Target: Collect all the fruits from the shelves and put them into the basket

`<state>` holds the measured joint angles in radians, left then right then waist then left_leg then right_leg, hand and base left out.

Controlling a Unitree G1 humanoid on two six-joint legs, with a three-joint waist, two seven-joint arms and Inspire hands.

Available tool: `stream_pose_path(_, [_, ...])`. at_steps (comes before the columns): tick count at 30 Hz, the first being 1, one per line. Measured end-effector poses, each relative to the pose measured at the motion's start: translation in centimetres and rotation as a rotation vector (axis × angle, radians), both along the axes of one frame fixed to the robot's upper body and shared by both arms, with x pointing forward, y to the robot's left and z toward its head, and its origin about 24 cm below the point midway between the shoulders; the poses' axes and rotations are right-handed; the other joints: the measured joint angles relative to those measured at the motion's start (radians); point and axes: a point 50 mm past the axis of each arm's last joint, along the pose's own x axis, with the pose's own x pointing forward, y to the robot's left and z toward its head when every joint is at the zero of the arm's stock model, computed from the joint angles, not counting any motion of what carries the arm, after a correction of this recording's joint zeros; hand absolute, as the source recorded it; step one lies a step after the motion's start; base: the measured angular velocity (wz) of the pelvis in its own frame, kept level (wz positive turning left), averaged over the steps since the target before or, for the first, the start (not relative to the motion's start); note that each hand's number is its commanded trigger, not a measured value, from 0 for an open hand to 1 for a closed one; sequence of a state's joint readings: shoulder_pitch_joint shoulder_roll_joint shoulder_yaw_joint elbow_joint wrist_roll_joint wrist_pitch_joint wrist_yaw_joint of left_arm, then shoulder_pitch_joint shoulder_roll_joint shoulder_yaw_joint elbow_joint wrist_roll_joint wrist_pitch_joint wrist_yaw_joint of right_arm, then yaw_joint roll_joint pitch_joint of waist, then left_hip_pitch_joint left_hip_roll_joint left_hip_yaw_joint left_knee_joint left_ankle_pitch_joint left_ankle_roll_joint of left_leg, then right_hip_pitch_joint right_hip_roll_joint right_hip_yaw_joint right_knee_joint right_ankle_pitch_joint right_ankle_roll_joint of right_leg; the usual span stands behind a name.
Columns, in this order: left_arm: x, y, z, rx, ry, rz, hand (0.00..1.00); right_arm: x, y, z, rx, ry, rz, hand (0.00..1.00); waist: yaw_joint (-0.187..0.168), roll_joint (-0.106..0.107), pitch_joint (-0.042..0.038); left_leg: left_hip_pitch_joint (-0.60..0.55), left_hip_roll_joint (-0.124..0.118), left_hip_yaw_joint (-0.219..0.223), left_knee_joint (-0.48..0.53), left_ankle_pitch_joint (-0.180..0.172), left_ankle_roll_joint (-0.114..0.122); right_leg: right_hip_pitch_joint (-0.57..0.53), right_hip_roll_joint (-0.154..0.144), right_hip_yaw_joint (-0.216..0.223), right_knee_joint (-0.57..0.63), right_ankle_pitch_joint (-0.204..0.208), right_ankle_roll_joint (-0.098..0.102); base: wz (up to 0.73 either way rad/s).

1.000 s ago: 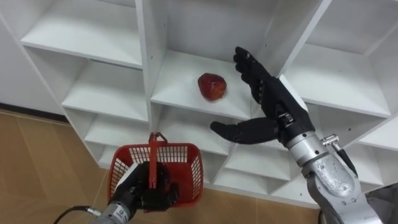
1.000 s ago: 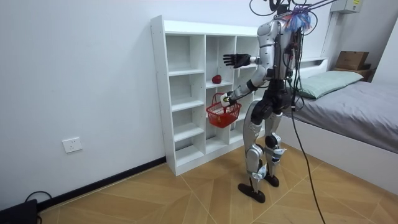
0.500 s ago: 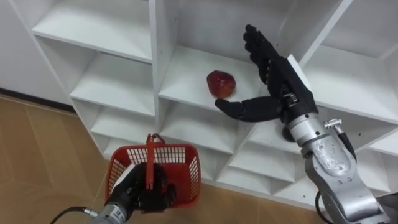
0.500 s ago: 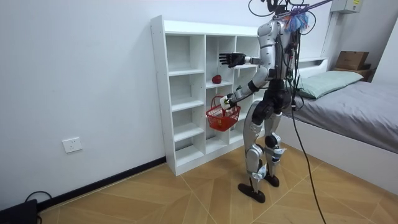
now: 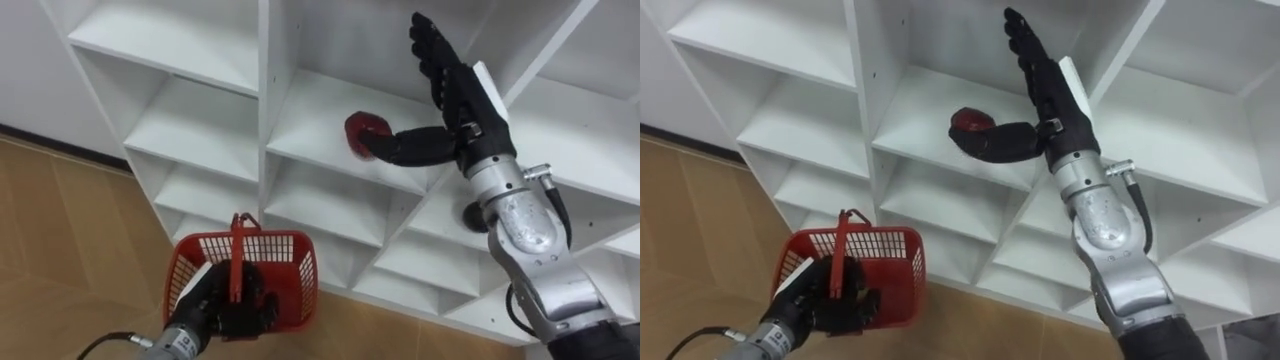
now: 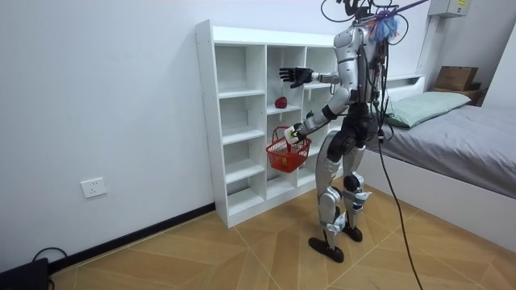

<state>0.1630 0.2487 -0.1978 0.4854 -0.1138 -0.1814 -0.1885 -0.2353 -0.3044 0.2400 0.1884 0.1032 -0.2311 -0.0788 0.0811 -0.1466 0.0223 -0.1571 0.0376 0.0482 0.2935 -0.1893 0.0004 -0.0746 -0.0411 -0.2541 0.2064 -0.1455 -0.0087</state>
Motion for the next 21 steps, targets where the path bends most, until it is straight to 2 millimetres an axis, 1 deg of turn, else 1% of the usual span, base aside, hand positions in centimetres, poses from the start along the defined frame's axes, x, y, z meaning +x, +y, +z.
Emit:
stream_pose_path(2, [0.1, -0.1, -0.1, -0.002, 0.011, 0.000, 1.00, 0.0, -0.2, -0.4, -0.020, 0.014, -0.009, 0.00, 0.004, 0.000, 0.0000, -0.009, 0.000, 0.000, 0.003, 0.000, 0.000, -0.007, 0.000, -0.001, 0.002, 0.000, 0.000, 0.04])
stream_pose_path(6, [0.0, -0.1, -0.2, -0.001, 0.024, 0.000, 1.00, 0.1, -0.2, -0.6, -0.039, 0.015, -0.016, 0.00, 0.006, -0.001, 0.0005, -0.023, 0.000, -0.003, -0.001, 0.000, 0.000, -0.019, 0.000, -0.005, 0.013, 0.000, 0.000, 0.02])
stream_pose_path(9, [0.2, -0.1, -0.2, -0.007, 0.027, -0.016, 1.00, 0.6, -0.2, -0.1, -0.047, 0.000, -0.023, 0.00, 0.005, -0.001, 0.0034, -0.045, 0.000, -0.015, 0.014, 0.000, 0.000, -0.033, 0.001, -0.008, 0.013, 0.000, 0.000, 0.09])
stream_pose_path(11, [0.4, -0.1, -0.1, -0.005, 0.025, -0.018, 1.00, 1.1, -0.5, -0.4, -0.055, 0.015, -0.045, 0.00, 0.007, 0.000, 0.0043, -0.051, 0.000, -0.025, 0.021, 0.000, 0.000, -0.033, 0.001, -0.023, 0.014, 0.000, 0.000, 0.16])
stream_pose_path(15, [0.8, 0.1, -0.1, 0.003, 0.024, -0.018, 1.00, 1.9, -0.8, -0.5, -0.058, 0.026, -0.073, 0.00, 0.009, 0.006, 0.0085, -0.068, 0.000, -0.034, 0.029, 0.000, 0.000, -0.040, 0.000, -0.036, 0.014, 0.000, -0.001, 0.10])
stream_pose_path(18, [1.2, 0.1, 0.0, 0.005, 0.019, -0.021, 1.00, 2.3, -1.3, -1.4, -0.068, 0.074, -0.095, 0.00, 0.014, 0.010, 0.0117, -0.077, -0.001, -0.041, 0.035, 0.001, 0.001, -0.042, -0.002, -0.040, 0.014, 0.001, -0.001, 0.11])
stream_pose_path(21, [1.3, -0.3, 0.0, -0.001, 0.020, -0.028, 1.00, 2.7, -1.8, -2.4, -0.072, 0.124, -0.120, 0.00, 0.030, 0.014, 0.0139, -0.080, -0.007, -0.044, 0.032, 0.004, 0.005, -0.044, -0.007, -0.049, 0.015, 0.000, -0.001, 0.04])
